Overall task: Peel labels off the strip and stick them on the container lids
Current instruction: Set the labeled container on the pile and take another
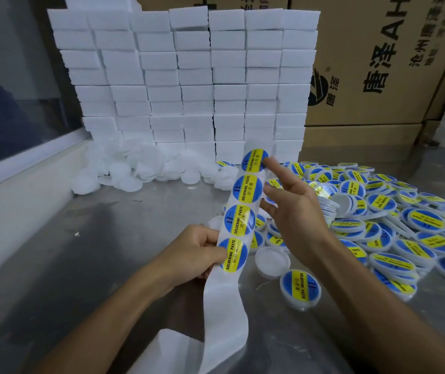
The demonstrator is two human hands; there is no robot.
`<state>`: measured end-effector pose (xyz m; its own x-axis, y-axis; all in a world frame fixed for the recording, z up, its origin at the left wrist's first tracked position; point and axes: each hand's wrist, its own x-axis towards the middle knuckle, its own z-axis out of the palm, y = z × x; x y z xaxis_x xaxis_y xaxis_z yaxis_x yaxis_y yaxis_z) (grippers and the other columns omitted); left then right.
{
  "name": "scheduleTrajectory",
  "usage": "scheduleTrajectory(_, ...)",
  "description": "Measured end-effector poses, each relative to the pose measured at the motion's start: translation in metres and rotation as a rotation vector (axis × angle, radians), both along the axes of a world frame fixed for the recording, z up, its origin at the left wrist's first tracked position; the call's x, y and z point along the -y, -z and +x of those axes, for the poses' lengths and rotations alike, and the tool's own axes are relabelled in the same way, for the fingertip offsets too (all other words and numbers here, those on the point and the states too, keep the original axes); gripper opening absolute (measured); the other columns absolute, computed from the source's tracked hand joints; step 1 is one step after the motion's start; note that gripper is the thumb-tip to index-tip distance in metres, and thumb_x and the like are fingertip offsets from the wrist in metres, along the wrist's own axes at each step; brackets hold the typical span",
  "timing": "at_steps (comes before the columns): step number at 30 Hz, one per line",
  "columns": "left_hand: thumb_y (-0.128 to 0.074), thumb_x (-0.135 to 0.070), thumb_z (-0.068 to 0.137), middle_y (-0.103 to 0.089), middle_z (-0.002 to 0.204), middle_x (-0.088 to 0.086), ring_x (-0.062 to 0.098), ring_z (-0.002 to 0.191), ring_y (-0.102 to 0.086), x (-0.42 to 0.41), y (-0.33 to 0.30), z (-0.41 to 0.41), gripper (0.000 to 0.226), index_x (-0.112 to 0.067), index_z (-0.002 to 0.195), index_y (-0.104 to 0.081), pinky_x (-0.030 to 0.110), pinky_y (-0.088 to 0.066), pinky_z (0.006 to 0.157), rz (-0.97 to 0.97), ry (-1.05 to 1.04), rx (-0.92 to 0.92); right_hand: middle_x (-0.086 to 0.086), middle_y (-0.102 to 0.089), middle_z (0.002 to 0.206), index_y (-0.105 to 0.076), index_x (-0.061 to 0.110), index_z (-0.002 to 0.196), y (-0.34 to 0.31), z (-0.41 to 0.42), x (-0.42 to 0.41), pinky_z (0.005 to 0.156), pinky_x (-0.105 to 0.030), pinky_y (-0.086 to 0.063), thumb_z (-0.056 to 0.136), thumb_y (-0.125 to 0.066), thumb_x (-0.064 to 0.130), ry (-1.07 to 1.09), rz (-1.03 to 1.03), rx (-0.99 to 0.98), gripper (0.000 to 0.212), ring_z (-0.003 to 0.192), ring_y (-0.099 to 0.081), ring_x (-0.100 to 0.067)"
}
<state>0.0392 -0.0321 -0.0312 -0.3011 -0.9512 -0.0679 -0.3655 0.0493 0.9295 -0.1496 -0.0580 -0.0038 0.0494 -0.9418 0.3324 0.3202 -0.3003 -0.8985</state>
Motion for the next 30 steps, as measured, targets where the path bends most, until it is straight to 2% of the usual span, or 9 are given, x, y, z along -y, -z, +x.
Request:
scheduleTrajectory(2, -0.061, -0.019, 0.071, -0.055, 0.052, 0.002, 0.012, 0.045, -0.046, 0.004, 0.001, 0.002, 0.016, -0.007, 0.061, -0.065, 0.021, -0.037, 0.045, -0.012, -0.075, 0.006, 0.02, -0.053, 0.139, -0.059, 0.029, 0.13, -0.001, -0.001, 0.001, 0.083, -0.026, -0.057, 0.093, -0.053, -0.001, 0.089, 0.012, -0.013, 0.048, 0.103, -0.066, 0.0)
scheduleTrajectory(4, -0.067, -0.021, 0.082, -0.054, 0.049, 0.0, 0.011, 0.043, -0.046, 0.008, 0.006, 0.004, 0.027, -0.012, 0.056, -0.065, 0.019, -0.036, 0.045, -0.032, -0.181, -0.028, 0.017, -0.041, 0.147, -0.056, 0.028, 0.132, 0.003, 0.0, 0.002, 0.076, -0.019, -0.056, 0.093, -0.058, 0.003, 0.257, 0.009, -0.179, 0.046, 0.106, -0.062, 0.002)
scheduleTrajectory(7, -0.061, -0.027, 0.094, -0.059, 0.056, 0.003, 0.012, 0.048, -0.051, 0.011, 0.01, 0.005, 0.034, 0.0, 0.073, -0.066, 0.02, -0.039, 0.049, -0.051, -0.304, -0.106, 0.005, -0.052, 0.127, -0.063, 0.026, 0.118, 0.013, 0.004, -0.001, 0.077, -0.024, -0.055, 0.088, -0.066, 0.009, 0.429, -0.138, -0.536, 0.034, 0.101, -0.062, -0.005)
scheduleTrajectory(10, -0.057, -0.031, 0.097, -0.066, 0.068, 0.019, 0.02, 0.06, -0.059, 0.01, 0.01, 0.002, 0.037, 0.004, 0.088, -0.067, 0.029, -0.047, 0.061, -0.064, -0.33, -0.205, 0.009, -0.068, 0.094, -0.072, 0.023, 0.092, 0.015, 0.011, -0.007, 0.068, -0.018, -0.048, 0.085, -0.071, 0.015, 0.342, -0.329, -0.779, 0.011, 0.078, -0.063, -0.003)
scheduleTrajectory(13, -0.057, -0.028, 0.097, -0.07, 0.088, 0.027, 0.026, 0.074, -0.065, 0.006, 0.008, -0.002, 0.031, -0.001, 0.091, -0.071, 0.037, -0.052, 0.07, -0.067, -0.285, -0.323, 0.009, -0.067, 0.083, -0.077, 0.019, 0.09, 0.017, 0.019, -0.012, 0.066, -0.018, -0.044, 0.084, -0.073, 0.021, 0.233, -0.48, -0.963, 0.008, 0.071, -0.06, -0.006)
scheduleTrajectory(19, -0.053, 0.001, 0.096, -0.073, 0.07, 0.004, 0.013, 0.058, -0.065, 0.006, 0.007, -0.003, 0.024, -0.01, 0.082, -0.069, 0.025, -0.052, 0.056, -0.143, -0.225, -0.29, 0.0, -0.066, 0.085, -0.078, 0.017, 0.094, 0.016, 0.019, -0.013, 0.07, -0.04, -0.05, 0.087, -0.071, 0.022, 0.279, -0.544, -1.049, 0.011, 0.071, -0.059, -0.011)
scheduleTrajectory(23, -0.052, 0.005, 0.093, -0.063, 0.064, 0.008, 0.015, 0.059, -0.054, 0.008, 0.009, -0.001, 0.025, -0.006, 0.074, -0.065, 0.027, -0.046, 0.06, -0.222, -0.212, -0.215, 0.0, -0.065, 0.084, -0.073, 0.014, 0.092, 0.017, 0.02, -0.013, 0.069, -0.043, -0.05, 0.09, -0.065, 0.02, 0.284, -0.584, -1.118, 0.01, 0.073, -0.059, -0.016)
scheduleTrajectory(26, -0.051, 0.006, 0.09, -0.052, 0.056, -0.002, 0.011, 0.056, -0.039, 0.009, 0.01, 0.0, 0.034, -0.017, 0.068, -0.066, 0.021, -0.035, 0.054, -0.266, -0.224, -0.147, 0.001, -0.065, 0.079, -0.07, 0.01, 0.085, 0.015, 0.016, -0.011, 0.066, -0.04, -0.05, 0.088, -0.065, 0.013, 0.37, -0.562, -1.039, 0.006, 0.066, -0.057, -0.014)
scheduleTrajectory(30, -0.052, 0.007, 0.088, -0.073, 0.075, 0.006, 0.018, 0.066, -0.058, 0.01, 0.009, 0.003, 0.041, -0.027, 0.077, -0.073, 0.029, -0.044, 0.067, -0.244, -0.304, -0.185, 0.004, -0.067, 0.064, -0.07, 0.011, 0.075, 0.013, 0.008, -0.005, 0.058, -0.024, -0.05, 0.085, -0.067, 0.011, 0.499, -0.22, -0.663, 0.01, 0.057, -0.058, -0.007)
